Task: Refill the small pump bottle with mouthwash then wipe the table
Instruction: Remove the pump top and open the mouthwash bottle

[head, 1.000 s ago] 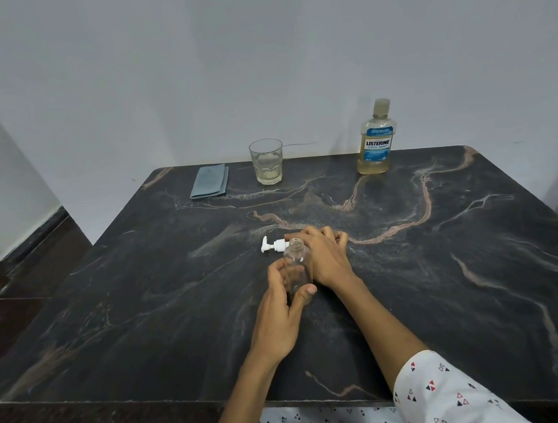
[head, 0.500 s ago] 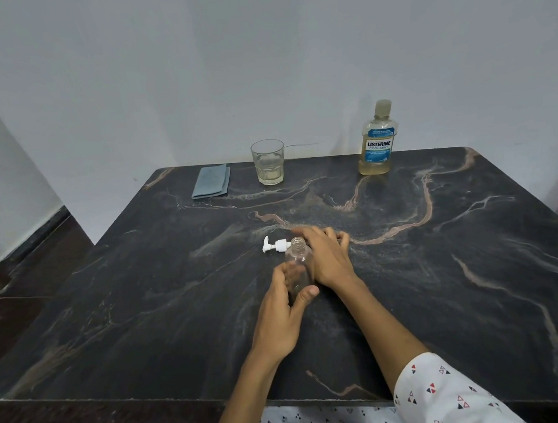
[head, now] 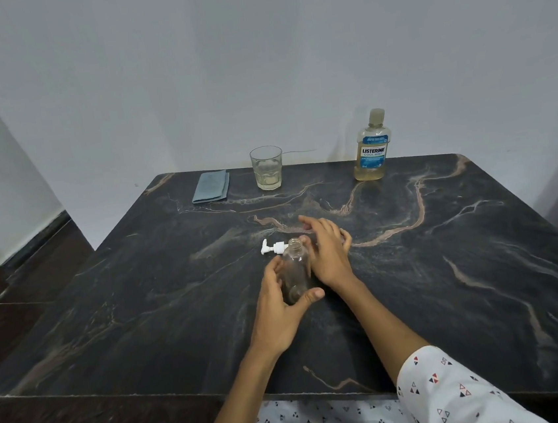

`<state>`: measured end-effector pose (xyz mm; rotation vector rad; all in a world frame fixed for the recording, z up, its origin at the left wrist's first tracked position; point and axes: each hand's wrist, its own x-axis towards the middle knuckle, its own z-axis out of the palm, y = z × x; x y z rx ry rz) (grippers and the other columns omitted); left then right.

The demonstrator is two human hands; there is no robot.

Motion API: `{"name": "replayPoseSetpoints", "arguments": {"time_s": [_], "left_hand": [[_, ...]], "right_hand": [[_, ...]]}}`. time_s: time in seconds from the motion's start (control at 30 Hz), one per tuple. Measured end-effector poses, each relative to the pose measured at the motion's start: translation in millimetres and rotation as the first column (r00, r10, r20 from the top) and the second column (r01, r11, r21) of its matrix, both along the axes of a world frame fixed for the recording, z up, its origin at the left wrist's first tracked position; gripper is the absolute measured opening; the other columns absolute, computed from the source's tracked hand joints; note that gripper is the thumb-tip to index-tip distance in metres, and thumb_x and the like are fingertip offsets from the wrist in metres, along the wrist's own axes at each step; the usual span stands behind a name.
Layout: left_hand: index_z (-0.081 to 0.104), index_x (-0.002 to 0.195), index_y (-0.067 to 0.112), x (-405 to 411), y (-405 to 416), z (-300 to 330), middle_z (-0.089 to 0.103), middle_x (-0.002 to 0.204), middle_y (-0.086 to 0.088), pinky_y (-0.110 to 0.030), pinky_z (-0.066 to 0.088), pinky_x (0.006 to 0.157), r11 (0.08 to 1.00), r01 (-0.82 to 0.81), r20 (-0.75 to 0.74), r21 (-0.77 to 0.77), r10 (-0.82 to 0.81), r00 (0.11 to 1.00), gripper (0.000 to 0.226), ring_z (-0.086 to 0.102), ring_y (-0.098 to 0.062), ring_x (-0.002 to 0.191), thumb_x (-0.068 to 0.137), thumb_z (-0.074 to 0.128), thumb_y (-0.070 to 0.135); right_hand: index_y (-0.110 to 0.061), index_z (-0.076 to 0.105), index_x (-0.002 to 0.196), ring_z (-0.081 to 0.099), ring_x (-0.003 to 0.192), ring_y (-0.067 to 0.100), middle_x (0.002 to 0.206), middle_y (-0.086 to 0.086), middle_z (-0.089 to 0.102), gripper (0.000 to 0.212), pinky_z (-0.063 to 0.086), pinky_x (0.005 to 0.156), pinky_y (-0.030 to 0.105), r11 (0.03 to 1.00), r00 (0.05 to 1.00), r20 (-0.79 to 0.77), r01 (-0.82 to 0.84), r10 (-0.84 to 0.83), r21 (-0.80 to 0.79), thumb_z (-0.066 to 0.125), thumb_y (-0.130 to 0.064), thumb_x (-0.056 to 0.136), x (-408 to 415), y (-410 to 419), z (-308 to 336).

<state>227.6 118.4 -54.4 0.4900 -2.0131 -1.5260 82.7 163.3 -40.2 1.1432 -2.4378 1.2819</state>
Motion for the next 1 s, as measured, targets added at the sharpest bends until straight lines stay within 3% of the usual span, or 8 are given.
{"name": "replayPoseSetpoints", "arguments": {"time_s": [0.13, 0.23, 0.37, 0.5, 0.57, 0.63, 0.8, 1.0], "left_hand": [[0.032, 0.136, 0.031, 6, 5, 11, 0.041, 0.140, 0.012, -0.006, 0.026, 0.102, 0.966, -0.239, -0.184, -0.097, 0.219, 0.958, 0.096, 0.035, 0.002, 0.132, 0.058, 0.076, 0.064], [0.033, 0.138, 0.021, 15, 18, 17, 0.043, 0.138, 0.007, -0.021, 0.024, 0.114, 0.838, -0.474, -0.437, -0.271, 0.331, 0.836, 0.087, 0.037, -0.012, 0.134, 0.068, 0.075, 0.052], [0.030, 0.139, 0.020, 11, 67, 26, 0.045, 0.133, -0.010, -0.035, 0.019, 0.118, 0.745, -0.470, -0.613, -0.474, 0.104, 0.783, 0.067, 0.035, -0.016, 0.136, 0.086, 0.061, 0.048], [0.031, 0.137, 0.018, -15, 115, 42, 0.044, 0.138, 0.002, -0.024, 0.025, 0.114, 0.845, -0.228, -0.456, -0.484, -0.021, 0.890, 0.062, 0.038, -0.011, 0.134, 0.088, 0.059, 0.044], [0.028, 0.141, 0.026, -31, 126, 53, 0.038, 0.143, 0.010, -0.008, 0.023, 0.107, 0.927, -0.110, -0.316, -0.358, -0.010, 0.949, 0.066, 0.031, 0.007, 0.133, 0.086, 0.060, 0.045], [0.025, 0.143, 0.026, -51, 129, 58, 0.033, 0.147, 0.007, -0.001, 0.020, 0.100, 0.957, -0.075, -0.210, -0.280, 0.015, 0.977, 0.070, 0.027, 0.008, 0.131, 0.087, 0.062, 0.045], [0.020, 0.147, 0.015, -110, 118, 69, 0.026, 0.153, -0.004, -0.031, 0.029, 0.110, 0.954, -0.117, -0.070, -0.275, 0.102, 0.992, 0.076, 0.028, -0.018, 0.139, 0.089, 0.060, 0.042], [0.013, 0.149, 0.012, -193, 99, 83, 0.019, 0.156, -0.007, -0.042, 0.026, 0.114, 0.970, -0.181, 0.011, -0.163, 0.186, 0.983, 0.080, 0.024, -0.025, 0.141, 0.090, 0.056, 0.044]], "right_hand": [[-0.023, 0.046, 0.134, 0.039, 0.129, 0.015, 0.123, -0.006, 0.054, 0.035, 0.013, 0.112, 0.045, 0.995, 0.994, 0.100, 0.051, -0.042, -0.086, 0.046, -0.022, 0.099, 1, 23, 0], [-0.019, 0.041, 0.139, 0.038, 0.132, 0.021, 0.127, -0.003, 0.053, 0.041, 0.022, 0.110, 0.052, 0.988, 0.993, 0.115, 0.057, -0.040, -0.143, 0.046, -0.021, 0.099, -4, 52, 4], [-0.015, 0.039, 0.141, 0.050, 0.117, 0.024, 0.123, -0.002, 0.051, 0.044, 0.040, 0.101, 0.041, 0.958, 0.988, 0.147, 0.079, -0.039, -0.276, 0.048, -0.016, 0.098, -14, 96, 17], [-0.015, 0.036, 0.142, 0.050, 0.110, 0.009, 0.130, 0.007, 0.050, 0.046, 0.038, 0.086, 0.009, 0.928, 0.981, 0.174, 0.147, -0.091, -0.343, 0.048, -0.019, 0.098, -27, 131, 30], [-0.012, 0.036, 0.143, 0.048, 0.113, 0.010, 0.131, 0.008, 0.050, 0.048, 0.040, 0.090, 0.018, 0.911, 0.974, 0.199, 0.179, -0.110, -0.371, 0.049, -0.018, 0.098, -35, 143, 38], [-0.010, 0.035, 0.143, 0.047, 0.119, 0.015, 0.133, 0.008, 0.049, 0.047, 0.041, 0.096, 0.027, 0.896, 0.966, 0.229, 0.207, -0.123, -0.392, 0.049, -0.016, 0.098, -41, 149, 45], [-0.010, 0.034, 0.143, 0.045, 0.126, 0.019, 0.137, 0.010, 0.047, 0.045, 0.038, 0.098, 0.024, 0.881, 0.941, 0.318, 0.248, -0.119, -0.404, 0.044, -0.013, 0.100, -64, 151, 50], [-0.008, 0.031, 0.145, 0.045, 0.125, 0.019, 0.138, 0.010, 0.045, 0.046, 0.035, 0.090, 0.014, 0.892, 0.902, 0.415, 0.283, -0.122, -0.353, 0.041, -0.011, 0.100, -118, 134, 48]]}}
